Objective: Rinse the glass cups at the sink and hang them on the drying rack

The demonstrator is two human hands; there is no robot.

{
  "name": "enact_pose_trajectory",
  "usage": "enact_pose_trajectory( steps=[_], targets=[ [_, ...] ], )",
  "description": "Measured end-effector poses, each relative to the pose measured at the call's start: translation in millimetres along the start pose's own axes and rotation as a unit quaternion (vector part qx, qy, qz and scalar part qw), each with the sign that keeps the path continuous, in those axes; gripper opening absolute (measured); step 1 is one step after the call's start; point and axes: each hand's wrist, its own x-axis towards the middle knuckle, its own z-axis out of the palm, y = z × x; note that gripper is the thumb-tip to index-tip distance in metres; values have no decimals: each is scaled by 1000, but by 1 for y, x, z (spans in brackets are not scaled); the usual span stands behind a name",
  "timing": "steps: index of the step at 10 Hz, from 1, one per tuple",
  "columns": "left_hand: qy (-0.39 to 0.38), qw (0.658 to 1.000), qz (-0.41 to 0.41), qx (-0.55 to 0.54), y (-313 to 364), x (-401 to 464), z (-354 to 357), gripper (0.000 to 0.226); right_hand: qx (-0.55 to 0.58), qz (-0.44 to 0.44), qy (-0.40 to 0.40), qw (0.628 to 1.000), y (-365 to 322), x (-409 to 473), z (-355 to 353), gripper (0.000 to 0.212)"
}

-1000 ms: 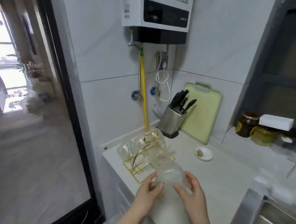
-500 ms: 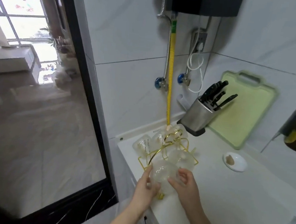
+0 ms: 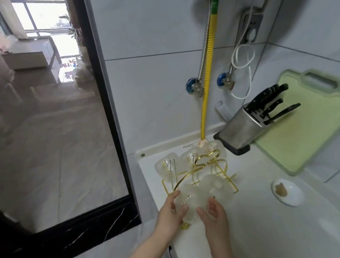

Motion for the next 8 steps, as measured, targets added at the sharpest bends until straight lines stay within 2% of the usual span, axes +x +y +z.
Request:
enact_pose_trajectory(
  steps=[1,4,5,6,8],
  targets=[
    [-10,1000,-2,18,-3,10,-1,43,-3,6,26,1000,5,1,5,33],
    [-78,992,20,92,0,30,-18,46,-34,53,92,994,11,-5,18,41],
    [-99,987,44,121,4,31,-22,47,-54,48,104,992,10,-9,23,36],
    [-132,977,52,159,8,32,-25,49,-95,52,109,988,5,-14,28,43],
    [-157,949,106,254,4,40,-42,62,-206,75,68,973,-10,-30,26,52]
  ],
)
